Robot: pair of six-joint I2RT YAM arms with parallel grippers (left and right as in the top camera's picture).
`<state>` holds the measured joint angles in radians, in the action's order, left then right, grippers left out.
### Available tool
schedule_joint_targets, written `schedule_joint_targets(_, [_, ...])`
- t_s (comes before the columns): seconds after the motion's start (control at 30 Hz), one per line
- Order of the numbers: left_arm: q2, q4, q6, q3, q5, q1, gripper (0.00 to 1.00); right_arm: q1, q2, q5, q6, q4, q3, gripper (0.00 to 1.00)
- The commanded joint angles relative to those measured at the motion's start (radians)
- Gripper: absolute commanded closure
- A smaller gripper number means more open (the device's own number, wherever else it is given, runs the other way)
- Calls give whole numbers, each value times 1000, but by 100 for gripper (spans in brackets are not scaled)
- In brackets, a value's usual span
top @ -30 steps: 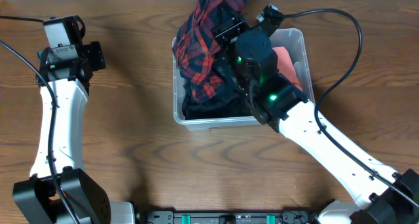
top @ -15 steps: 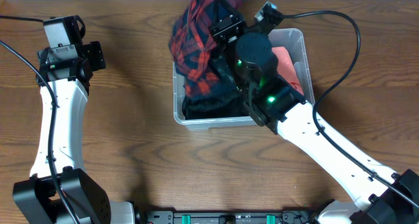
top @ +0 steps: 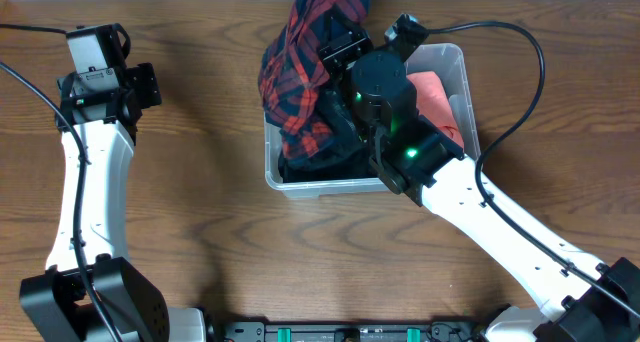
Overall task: Pack container
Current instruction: 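Lower the plaid shirt into the bin and release it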
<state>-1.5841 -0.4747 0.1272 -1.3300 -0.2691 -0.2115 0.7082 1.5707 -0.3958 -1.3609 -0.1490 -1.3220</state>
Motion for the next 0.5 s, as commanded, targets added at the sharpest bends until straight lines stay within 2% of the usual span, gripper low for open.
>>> schedule_joint_targets(0.0, [-4,-3,-10,-2,-12,-2,2,13,4,-26,-39,2,-13,99])
schedule_joint_targets(0.3, [-4,-3,-10,-2,-12,-2,2,11,33,-47,-73,76,-13,99])
schedule_joint_targets(0.47, [-4,-3,-10,-2,-12,-2,2,11,30,-80,22,170,-13,99])
